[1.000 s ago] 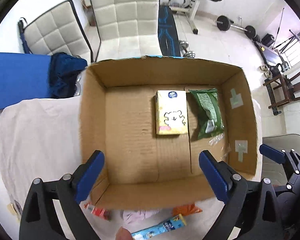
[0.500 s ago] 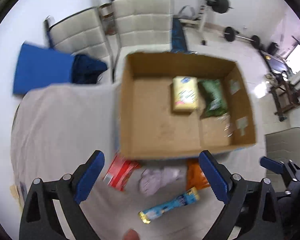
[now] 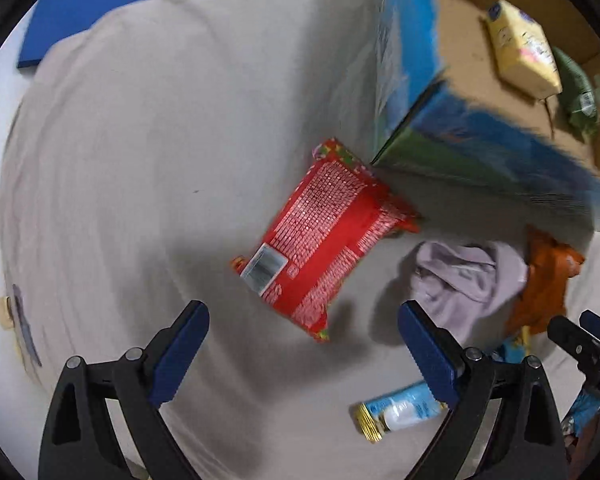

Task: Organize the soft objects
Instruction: 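Grasp the red wrapper with left tool while right tool grasps the orange bag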

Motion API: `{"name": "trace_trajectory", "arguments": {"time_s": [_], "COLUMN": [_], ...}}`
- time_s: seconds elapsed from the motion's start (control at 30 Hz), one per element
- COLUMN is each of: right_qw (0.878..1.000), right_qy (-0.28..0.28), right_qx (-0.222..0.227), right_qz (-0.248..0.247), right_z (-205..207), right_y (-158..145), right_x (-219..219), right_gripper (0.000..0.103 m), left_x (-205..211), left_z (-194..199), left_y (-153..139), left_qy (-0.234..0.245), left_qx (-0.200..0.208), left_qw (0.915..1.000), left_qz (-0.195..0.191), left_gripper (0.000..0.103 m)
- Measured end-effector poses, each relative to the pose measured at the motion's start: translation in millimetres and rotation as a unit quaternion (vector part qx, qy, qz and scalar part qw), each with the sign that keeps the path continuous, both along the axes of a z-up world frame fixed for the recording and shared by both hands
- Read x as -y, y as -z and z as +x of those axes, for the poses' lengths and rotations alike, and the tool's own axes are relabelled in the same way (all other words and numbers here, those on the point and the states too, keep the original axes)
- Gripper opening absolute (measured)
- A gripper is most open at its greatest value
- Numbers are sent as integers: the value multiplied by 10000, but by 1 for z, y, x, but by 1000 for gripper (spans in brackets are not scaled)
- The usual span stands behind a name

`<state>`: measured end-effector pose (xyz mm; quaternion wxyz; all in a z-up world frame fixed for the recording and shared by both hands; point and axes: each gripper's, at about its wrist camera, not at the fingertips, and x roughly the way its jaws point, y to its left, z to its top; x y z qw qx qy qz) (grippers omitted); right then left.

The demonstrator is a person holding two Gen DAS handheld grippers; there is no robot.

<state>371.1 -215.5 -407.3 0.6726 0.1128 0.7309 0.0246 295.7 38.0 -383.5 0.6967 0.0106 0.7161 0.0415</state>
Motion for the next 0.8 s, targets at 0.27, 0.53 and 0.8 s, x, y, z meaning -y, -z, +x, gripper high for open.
{"name": "trace_trajectory", "arguments": {"time_s": [0.27, 0.53, 0.8], "right_qw": [9999, 9999, 9998], "right_qy": [10, -1, -38], "right_qx": [-85, -147, -188], "right_qz": [61, -36, -17], "right_z": [1, -2, -19], "right_y": [26, 38, 38], "right_x": [-15, -16, -8], "right_gripper": [103, 72, 62], "left_x": [8, 18, 13], "left_z": [27, 24, -1], "left_y": [36, 37, 32], "left_qy": [508, 656, 251], "left_qx": [-107, -58, -58], "left_qw": [9986, 9978, 9996], "left_qz": [111, -114, -140], "left_gripper": [97, 69, 54]}}
